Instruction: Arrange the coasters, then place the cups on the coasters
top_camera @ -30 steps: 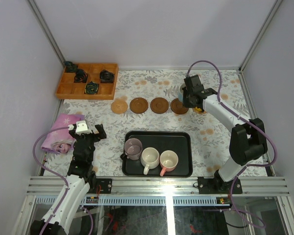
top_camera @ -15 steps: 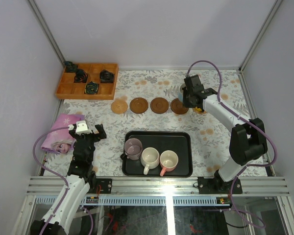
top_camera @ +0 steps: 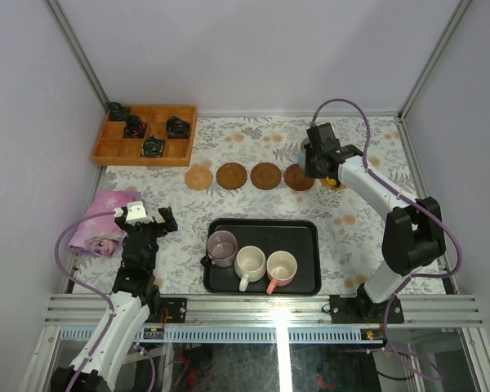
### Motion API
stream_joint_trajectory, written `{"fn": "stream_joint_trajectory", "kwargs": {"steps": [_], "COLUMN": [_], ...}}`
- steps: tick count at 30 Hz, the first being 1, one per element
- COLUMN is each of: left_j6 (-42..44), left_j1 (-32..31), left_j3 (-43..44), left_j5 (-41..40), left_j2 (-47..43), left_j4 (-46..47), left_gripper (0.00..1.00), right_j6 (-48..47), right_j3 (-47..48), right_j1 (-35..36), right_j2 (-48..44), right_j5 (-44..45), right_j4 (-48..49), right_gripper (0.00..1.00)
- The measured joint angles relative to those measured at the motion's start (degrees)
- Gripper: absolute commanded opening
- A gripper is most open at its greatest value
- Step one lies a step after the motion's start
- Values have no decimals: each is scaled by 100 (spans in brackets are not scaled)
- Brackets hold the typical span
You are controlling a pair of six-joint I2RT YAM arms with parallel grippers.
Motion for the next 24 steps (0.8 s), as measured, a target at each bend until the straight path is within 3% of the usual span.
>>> {"fn": "stream_joint_trajectory", "kwargs": {"steps": [24], "left_j6": [0], "left_j1": [0], "left_j3": [0], "left_j5": [-2], "left_j2": [0], "left_j4": [0], "left_gripper": [100], "right_j6": [380], "right_j3": [160], "right_j1": [50], "right_j2": [109], "right_j5": [328], "right_j4": [-404], "right_gripper": [0]}}
